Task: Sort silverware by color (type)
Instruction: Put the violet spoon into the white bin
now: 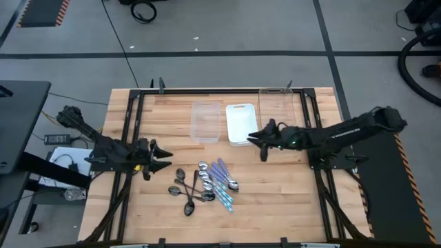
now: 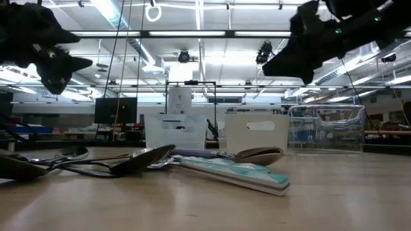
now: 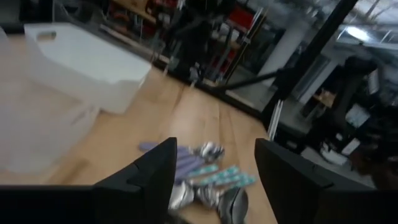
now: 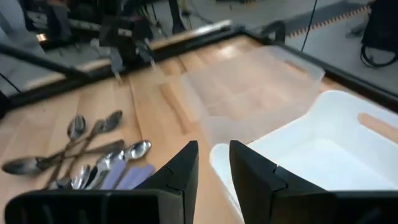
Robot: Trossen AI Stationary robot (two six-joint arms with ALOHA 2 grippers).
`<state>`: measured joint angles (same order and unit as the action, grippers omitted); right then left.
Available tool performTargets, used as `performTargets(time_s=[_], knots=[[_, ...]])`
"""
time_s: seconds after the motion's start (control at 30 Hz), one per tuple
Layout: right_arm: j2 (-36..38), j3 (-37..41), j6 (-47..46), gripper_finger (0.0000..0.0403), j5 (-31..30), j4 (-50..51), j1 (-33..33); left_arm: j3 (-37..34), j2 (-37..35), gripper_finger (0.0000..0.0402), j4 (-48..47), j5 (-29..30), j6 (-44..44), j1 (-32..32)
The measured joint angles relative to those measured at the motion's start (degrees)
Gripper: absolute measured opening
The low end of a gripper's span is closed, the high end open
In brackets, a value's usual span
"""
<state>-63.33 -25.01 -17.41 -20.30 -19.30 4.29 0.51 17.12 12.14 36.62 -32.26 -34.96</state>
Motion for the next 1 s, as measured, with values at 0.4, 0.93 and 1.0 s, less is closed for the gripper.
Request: performTargets(time_s=[0.4, 0.93, 1.0], knots=[[-19.48, -19.16, -1.54, 0.0101, -1.13, 11.65, 6.1, 3.1, 13.23, 0.0208, -0.02, -0.04, -3.13, -0.64], [-38.72, -39.94, -3.63, 0.0101, -0.8, 26.89, 10.83, 9.75, 29.23, 0.0208, -0.17, -1.4, -4.23, -0.31], [-40.73, -42.59, -4.68, 0.0104, -0.87, 30.49, 11.28, 10.36, 30.43, 0.0208, 0.0, -1.11, -4.36, -0.22]])
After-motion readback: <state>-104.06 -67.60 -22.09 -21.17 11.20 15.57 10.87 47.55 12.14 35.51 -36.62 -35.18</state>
